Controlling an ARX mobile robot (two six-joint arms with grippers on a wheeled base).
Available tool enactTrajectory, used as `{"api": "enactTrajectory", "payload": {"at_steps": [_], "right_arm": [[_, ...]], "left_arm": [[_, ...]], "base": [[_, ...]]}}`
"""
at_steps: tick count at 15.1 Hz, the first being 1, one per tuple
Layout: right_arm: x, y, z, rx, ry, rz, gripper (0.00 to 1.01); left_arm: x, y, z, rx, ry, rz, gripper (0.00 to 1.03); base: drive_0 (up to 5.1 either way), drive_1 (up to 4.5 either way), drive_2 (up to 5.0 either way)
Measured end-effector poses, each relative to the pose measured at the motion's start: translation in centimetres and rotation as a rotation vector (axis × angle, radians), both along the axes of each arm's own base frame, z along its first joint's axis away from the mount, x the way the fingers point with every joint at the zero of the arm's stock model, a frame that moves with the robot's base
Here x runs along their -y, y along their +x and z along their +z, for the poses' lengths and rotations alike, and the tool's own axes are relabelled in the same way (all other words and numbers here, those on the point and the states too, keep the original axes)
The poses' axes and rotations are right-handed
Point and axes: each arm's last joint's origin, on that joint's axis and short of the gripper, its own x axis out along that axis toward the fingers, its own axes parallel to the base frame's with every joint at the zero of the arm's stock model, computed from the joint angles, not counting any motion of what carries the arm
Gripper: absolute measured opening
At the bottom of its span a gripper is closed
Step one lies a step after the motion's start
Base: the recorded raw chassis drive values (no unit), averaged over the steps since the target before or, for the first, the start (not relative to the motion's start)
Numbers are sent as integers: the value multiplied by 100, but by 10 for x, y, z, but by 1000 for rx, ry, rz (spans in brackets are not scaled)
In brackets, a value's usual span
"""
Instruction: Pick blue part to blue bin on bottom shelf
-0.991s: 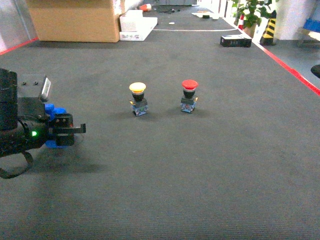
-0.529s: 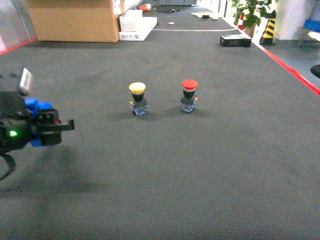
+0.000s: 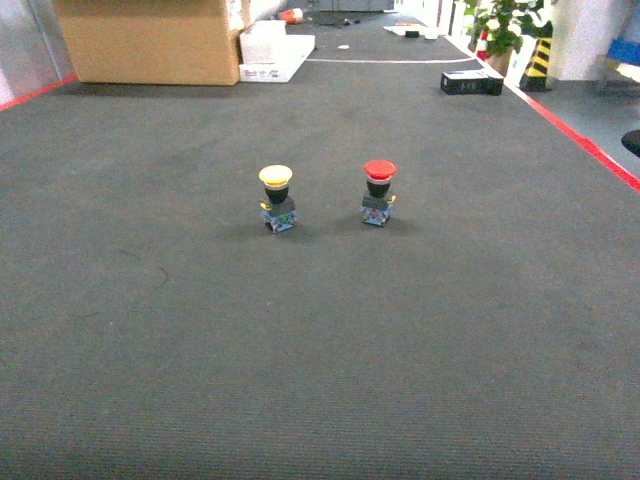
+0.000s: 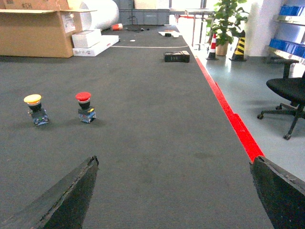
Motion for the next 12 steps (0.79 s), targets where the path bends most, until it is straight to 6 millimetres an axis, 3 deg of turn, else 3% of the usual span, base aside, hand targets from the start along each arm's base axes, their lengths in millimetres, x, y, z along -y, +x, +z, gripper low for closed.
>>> {"api": "enactTrajectory", "payload": {"at_steps": [3, 4, 12], "right_arm": [[0, 0, 0, 0, 0, 0, 98], [0, 0, 0, 0, 0, 0, 98], [0, 0, 0, 0, 0, 0, 98]], "left_arm": [[3, -75, 21, 89, -25, 19, 43], [5, -77, 13, 51, -42, 29, 43], [4, -77, 13, 57, -77, 27, 43]], "base": [[0, 0, 0], [0, 0, 0], [0, 0, 0]]}}
